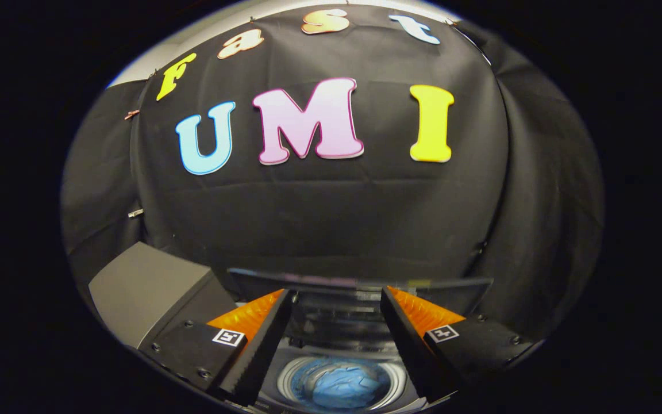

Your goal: Put the clothes into the washing machine and then close the washing machine lid.

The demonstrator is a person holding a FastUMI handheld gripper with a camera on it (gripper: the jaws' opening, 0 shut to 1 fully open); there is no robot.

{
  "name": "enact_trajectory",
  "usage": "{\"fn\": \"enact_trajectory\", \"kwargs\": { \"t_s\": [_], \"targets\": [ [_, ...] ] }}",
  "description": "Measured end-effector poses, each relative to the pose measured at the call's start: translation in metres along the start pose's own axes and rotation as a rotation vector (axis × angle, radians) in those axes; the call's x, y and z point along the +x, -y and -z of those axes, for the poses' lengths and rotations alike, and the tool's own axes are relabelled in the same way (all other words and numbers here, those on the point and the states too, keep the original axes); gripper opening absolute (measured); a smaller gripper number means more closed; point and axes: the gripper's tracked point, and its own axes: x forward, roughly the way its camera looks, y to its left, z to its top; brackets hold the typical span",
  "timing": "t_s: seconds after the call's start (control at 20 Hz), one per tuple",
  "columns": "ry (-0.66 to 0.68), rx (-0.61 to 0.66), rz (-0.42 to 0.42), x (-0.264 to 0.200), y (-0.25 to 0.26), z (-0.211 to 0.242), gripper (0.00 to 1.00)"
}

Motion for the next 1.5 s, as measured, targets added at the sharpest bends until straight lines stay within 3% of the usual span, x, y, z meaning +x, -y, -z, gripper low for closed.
{"fn": "enact_trajectory", "kwargs": {
  "t_s": [0.25, 0.4, 0.55, 1.5],
  "targets": [
    [-0.101, 0.014, 0.056, 0.052, 0.016, 0.007, 0.99],
    [-0.121, 0.083, 0.068, 0.060, 0.022, 0.018, 1.00],
    [-0.147, 0.064, 0.068, 0.062, 0.021, 0.028, 1.00],
    [-0.161, 0.063, 0.059, -0.009, 0.007, 0.058, 1.00]
  ]
}}
